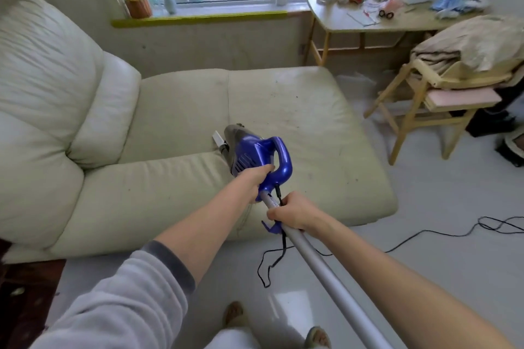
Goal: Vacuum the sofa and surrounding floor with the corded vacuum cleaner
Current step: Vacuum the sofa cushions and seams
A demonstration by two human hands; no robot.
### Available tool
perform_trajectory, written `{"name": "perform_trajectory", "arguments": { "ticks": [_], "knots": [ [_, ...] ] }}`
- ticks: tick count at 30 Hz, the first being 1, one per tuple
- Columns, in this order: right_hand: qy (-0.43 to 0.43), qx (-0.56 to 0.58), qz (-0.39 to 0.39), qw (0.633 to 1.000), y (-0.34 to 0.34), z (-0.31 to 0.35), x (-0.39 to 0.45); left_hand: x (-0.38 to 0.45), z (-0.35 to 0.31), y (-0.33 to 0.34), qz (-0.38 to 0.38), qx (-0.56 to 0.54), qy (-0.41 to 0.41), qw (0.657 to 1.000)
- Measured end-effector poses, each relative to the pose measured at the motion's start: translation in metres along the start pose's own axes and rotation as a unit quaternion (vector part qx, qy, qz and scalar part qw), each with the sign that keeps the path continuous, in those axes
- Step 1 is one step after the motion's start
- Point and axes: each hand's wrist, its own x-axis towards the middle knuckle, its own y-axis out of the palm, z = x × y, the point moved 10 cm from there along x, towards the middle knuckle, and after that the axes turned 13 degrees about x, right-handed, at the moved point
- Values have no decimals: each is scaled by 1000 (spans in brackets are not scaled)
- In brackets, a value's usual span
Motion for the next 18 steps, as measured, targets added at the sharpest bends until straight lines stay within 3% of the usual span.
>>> {"name": "perform_trajectory", "arguments": {
  "ticks": [5,9,13,15,18],
  "knots": [
    [3,-27,-25,999,-56,-33,-31,-21,-2,76,28,-13,10,999],
    [-10,-143,-69,987,-106,-60,-63,-42,12,149,85,-83,10,993],
    [-92,-374,-112,916,-134,-58,-92,-50,27,196,92,-249,7,964],
    [-132,-435,-105,884,-133,-59,-95,-45,37,205,111,-293,0,950],
    [-142,-444,-66,882,-128,-68,-91,-44,47,205,110,-281,13,953]
  ]
}}
